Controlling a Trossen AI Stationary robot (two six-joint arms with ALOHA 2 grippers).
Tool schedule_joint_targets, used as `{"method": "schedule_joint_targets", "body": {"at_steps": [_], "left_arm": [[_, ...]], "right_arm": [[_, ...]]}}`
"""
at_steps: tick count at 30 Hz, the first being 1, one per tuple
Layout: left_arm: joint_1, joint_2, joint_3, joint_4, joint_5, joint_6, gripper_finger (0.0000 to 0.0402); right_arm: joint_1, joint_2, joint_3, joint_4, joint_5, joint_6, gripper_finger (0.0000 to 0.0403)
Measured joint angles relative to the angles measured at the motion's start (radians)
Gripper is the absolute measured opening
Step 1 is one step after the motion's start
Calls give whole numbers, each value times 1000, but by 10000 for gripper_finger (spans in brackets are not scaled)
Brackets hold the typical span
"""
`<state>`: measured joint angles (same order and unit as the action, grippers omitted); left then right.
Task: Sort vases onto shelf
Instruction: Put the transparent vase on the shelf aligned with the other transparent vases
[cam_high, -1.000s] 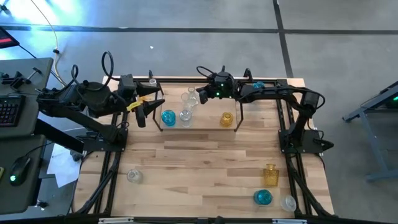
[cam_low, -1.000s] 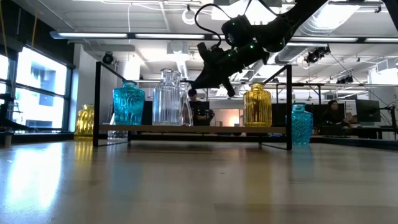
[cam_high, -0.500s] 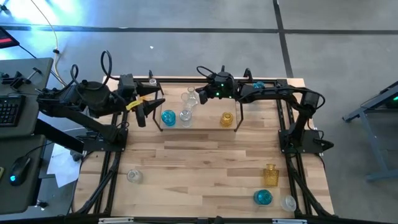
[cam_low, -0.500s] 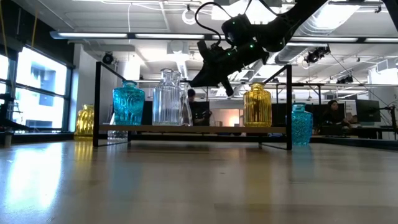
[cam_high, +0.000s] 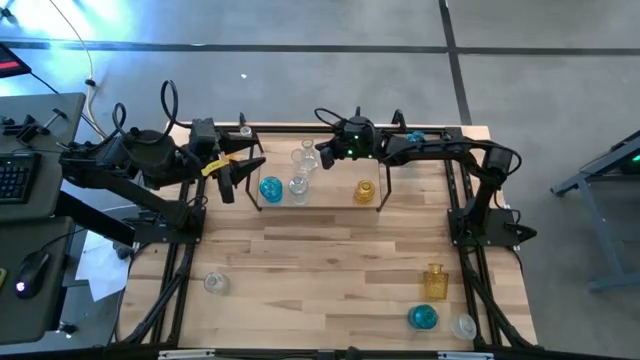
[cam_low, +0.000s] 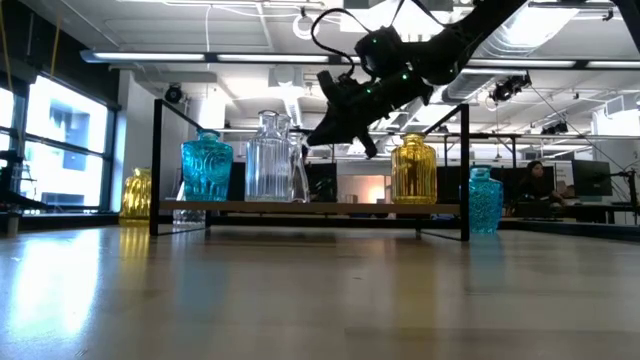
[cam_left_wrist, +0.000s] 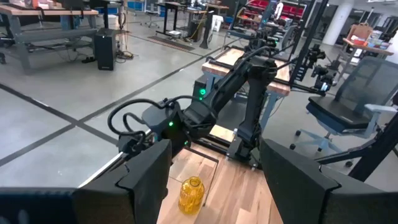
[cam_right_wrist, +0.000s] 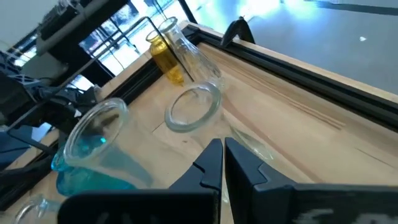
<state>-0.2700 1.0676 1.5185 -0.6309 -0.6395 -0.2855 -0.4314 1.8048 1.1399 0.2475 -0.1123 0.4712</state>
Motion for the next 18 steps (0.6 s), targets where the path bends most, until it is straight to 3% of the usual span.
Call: {"method": "schedule_joint_targets", "body": {"at_steps": [10, 18], "left_arm": [[0, 0, 0, 1, 0, 0, 236], [0, 0, 0, 1, 0, 0, 236]], "right_arm": [[14, 89, 81, -4, -20, 1, 0], [21, 134, 219, -161, 1, -76, 0]]}}
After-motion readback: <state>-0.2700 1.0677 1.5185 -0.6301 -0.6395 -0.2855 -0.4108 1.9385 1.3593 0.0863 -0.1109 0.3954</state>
